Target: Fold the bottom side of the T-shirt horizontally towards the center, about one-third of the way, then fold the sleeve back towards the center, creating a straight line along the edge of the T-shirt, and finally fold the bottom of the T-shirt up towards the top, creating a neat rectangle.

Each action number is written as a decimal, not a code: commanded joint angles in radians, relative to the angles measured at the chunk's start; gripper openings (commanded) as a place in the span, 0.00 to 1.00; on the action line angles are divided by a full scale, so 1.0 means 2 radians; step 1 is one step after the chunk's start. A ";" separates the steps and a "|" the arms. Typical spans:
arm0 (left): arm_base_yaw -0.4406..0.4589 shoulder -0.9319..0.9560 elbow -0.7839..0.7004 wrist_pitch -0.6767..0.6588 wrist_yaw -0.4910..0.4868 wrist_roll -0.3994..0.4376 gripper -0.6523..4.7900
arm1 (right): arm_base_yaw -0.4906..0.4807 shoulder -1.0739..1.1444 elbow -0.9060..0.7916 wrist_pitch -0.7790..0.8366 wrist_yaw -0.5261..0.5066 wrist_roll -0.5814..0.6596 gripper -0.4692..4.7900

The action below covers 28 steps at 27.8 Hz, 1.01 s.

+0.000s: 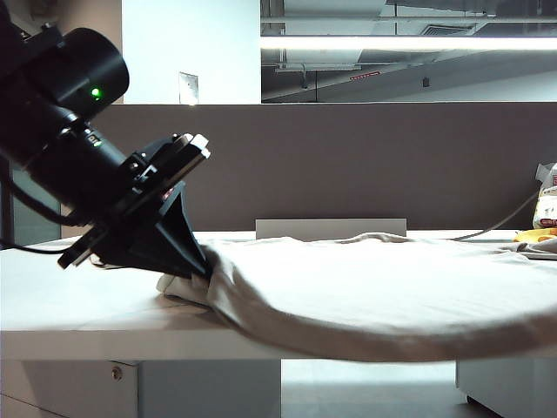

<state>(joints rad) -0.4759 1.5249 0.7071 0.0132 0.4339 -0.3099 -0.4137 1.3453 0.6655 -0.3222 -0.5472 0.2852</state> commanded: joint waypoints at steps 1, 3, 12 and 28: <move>0.001 -0.001 0.015 -0.003 -0.009 0.008 0.11 | 0.000 -0.002 0.023 -0.004 -0.006 0.003 0.08; 0.005 -0.001 0.022 -0.004 -0.018 0.013 0.11 | 0.001 -0.002 0.032 -0.001 -0.006 0.012 0.08; 0.070 -0.001 0.058 -0.022 -0.022 0.034 0.11 | 0.024 0.009 0.050 0.033 -0.003 0.043 0.08; 0.084 0.002 0.127 -0.056 -0.058 0.080 0.11 | 0.076 0.079 0.131 0.050 0.020 0.054 0.08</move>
<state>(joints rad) -0.3080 1.5257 0.9554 -0.1024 0.3485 -0.1711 -0.2604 1.5009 0.9134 -0.2371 -0.5156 0.3904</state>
